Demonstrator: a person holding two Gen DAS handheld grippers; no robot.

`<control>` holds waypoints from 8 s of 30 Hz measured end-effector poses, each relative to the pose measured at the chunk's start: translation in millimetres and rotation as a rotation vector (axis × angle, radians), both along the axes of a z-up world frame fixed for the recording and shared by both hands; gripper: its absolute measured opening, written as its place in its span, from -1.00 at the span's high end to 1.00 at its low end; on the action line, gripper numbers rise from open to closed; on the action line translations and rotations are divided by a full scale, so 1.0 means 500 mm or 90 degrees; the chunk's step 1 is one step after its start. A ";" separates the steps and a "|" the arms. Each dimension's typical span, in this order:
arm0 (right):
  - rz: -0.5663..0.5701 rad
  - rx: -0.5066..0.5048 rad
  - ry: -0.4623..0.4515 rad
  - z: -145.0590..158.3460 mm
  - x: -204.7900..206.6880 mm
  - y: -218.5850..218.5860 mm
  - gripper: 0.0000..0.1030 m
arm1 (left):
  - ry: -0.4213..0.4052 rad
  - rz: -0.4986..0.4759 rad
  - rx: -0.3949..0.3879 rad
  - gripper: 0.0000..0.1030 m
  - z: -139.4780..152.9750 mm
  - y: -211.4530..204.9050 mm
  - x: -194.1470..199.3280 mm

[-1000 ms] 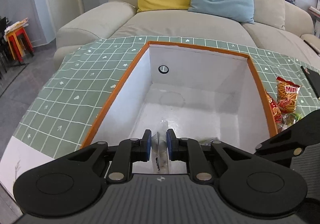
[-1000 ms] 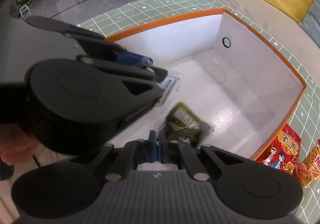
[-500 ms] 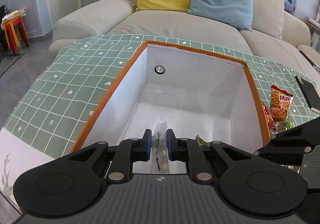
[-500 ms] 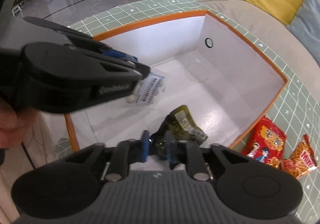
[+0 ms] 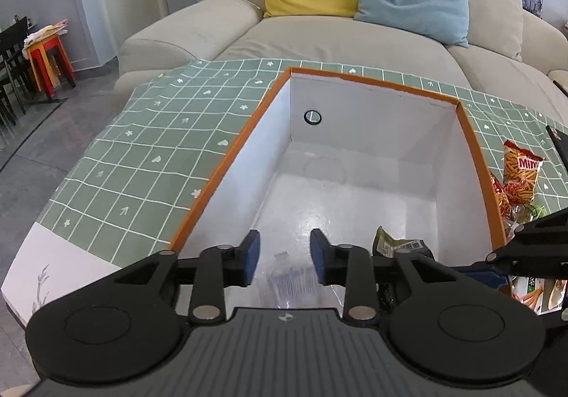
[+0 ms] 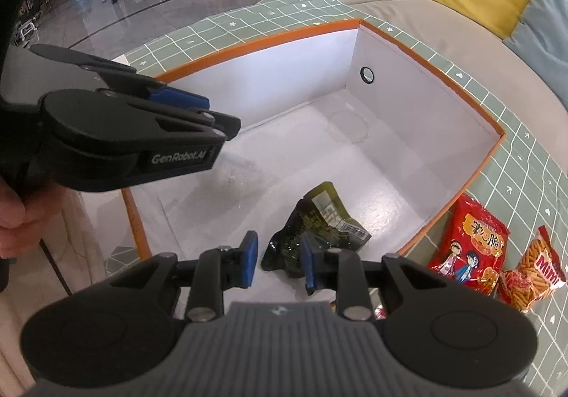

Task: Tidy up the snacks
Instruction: 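Open the left tool over the box while the right tool releases the green bag inside, then move both tools back over the snack pile, then grasp the red-labelled meat strip pack with the left tool while the right tool grasps the nut bag, then carry the meat pack with the left tool while the right tool carries the nut bag to the box, then release the meat pack with the left tool while the right tool releases the nut bag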

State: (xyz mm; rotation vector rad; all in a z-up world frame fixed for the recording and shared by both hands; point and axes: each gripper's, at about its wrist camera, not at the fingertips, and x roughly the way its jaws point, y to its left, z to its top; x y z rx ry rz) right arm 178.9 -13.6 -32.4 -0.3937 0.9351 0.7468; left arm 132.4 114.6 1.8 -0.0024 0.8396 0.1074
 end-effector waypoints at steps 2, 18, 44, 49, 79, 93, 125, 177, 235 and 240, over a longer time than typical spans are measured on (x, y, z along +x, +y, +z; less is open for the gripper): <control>-0.002 0.004 0.002 0.002 -0.002 -0.003 0.53 | -0.011 0.001 -0.002 0.17 0.009 -0.002 -0.006; -0.129 0.092 -0.088 0.092 -0.084 -0.139 0.16 | -0.126 -0.063 -0.068 -0.02 0.104 -0.088 -0.080; -0.443 0.074 -0.037 -0.054 -0.146 -0.466 0.03 | 0.032 -0.211 -0.097 -0.29 -0.060 -0.350 -0.101; -0.484 0.077 -0.018 -0.071 -0.122 -0.494 -0.04 | 0.072 -0.158 -0.101 -0.30 -0.104 -0.358 -0.065; -0.535 0.073 0.049 -0.173 0.016 -0.495 -0.86 | 0.106 -0.123 -0.103 -0.58 -0.187 -0.352 0.006; -0.541 0.047 0.059 -0.180 0.010 -0.492 -0.70 | 0.108 -0.144 -0.097 -0.59 -0.189 -0.352 0.004; -0.551 0.128 0.142 -0.151 -0.073 -0.499 0.08 | 0.084 -0.166 -0.100 -0.24 -0.146 -0.321 -0.069; -0.119 -0.054 0.060 -0.182 -0.031 -0.379 -0.43 | 0.103 -0.207 -0.129 -0.23 -0.150 -0.306 -0.075; 0.121 -0.078 -0.141 0.053 0.076 -0.011 -0.37 | 0.053 -0.086 -0.080 -0.23 0.018 0.016 0.136; 0.199 -0.133 -0.138 0.031 0.090 0.017 -0.36 | 0.094 -0.101 -0.028 -0.23 -0.016 0.010 0.152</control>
